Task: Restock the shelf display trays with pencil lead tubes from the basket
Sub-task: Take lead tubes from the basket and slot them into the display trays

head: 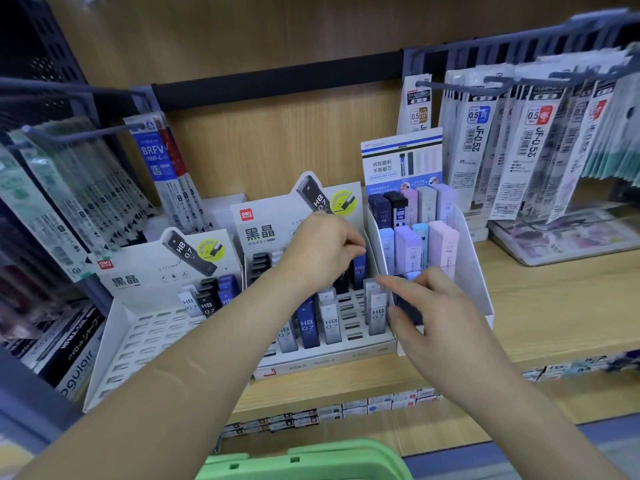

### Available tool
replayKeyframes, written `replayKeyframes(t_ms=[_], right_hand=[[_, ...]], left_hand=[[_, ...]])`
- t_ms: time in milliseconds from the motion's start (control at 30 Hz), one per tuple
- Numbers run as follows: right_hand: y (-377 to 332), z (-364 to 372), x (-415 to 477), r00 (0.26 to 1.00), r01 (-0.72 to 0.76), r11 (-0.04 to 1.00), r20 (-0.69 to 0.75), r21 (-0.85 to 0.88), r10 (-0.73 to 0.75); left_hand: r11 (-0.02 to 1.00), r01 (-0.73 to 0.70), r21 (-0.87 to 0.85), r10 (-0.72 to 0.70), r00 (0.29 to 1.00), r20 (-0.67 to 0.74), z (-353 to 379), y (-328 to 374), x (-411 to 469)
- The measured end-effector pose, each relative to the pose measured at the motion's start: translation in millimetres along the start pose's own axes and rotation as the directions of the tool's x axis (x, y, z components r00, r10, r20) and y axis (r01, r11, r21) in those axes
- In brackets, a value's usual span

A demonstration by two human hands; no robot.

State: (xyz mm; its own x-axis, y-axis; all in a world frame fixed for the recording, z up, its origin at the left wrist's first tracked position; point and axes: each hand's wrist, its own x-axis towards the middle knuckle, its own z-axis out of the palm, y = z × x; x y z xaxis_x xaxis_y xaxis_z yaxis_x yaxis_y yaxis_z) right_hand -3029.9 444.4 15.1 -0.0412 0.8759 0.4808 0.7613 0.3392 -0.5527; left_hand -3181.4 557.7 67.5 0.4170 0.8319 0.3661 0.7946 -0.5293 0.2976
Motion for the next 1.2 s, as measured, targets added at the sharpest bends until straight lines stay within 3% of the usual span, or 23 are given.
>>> replayKeyframes(t_ms=[100,200,300,400,500,600,733,833,967,1033,1200], right_hand=[[2.4,-4.3,0.1,0.998,0.0,0.996,-0.061,0.094,0.006],[-1.7,-11.5,-1.9,0.996,-0.013,0.967,-0.08,0.253,0.034],[-12.6,-13.6,-6.7,0.993,-0.053,0.946,0.113,0.32,0.017],[-29.6,-4.6,-13.7,0.944,-0.029,0.978,0.328,0.209,-0.042],[-48.7,21.4,-29.6,0.815,0.098,0.995,0.574,-0.002,-0.08],[-57.5,63.1,-58.1,0.623,0.234,0.962,0.781,-0.139,-0.039],[-47.7,123.6,-109.2,0.345,0.295,0.939,0.936,-0.176,0.067],[-31.4,164.6,-147.7,0.25,0.24,0.945,0.955,-0.224,0.163],[-0.7,209.1,-207.5,0.21,0.164,0.927,0.93,-0.338,0.302],[7.5,223.8,-228.6,0.199,0.143,0.909,0.911,-0.391,0.36],[9.3,259.1,-248.8,0.475,0.065,0.924,0.826,-0.377,0.304]], left_hand=[[0.998,0.037,-0.041,-0.039,0.998,-0.044,-11.8,0.9,-6.3],[0.97,0.126,-0.208,-0.158,0.976,-0.148,-40.1,-2.7,-30.5],[0.957,0.134,-0.258,-0.177,0.972,-0.152,-69.8,-8.5,-77.8],[0.943,0.191,-0.271,-0.208,0.978,-0.034,-79.4,-20.5,-140.5],[0.957,0.265,-0.122,-0.242,0.954,0.177,-63.9,-40.0,-201.0],[0.964,0.25,0.092,-0.266,0.869,0.417,-29.0,-62.7,-255.0],[0.959,0.165,0.231,-0.281,0.663,0.694,32.4,-84.7,-311.2],[0.945,0.098,0.313,-0.315,0.534,0.784,76.4,-99.3,-344.1],[0.935,0.011,0.354,-0.33,0.389,0.86,123.8,-112.9,-373.7],[0.933,0.017,0.36,-0.342,0.356,0.869,142.2,-115.7,-381.0],[0.901,0.069,0.428,-0.414,0.429,0.803,169.6,-125.0,-389.4]])
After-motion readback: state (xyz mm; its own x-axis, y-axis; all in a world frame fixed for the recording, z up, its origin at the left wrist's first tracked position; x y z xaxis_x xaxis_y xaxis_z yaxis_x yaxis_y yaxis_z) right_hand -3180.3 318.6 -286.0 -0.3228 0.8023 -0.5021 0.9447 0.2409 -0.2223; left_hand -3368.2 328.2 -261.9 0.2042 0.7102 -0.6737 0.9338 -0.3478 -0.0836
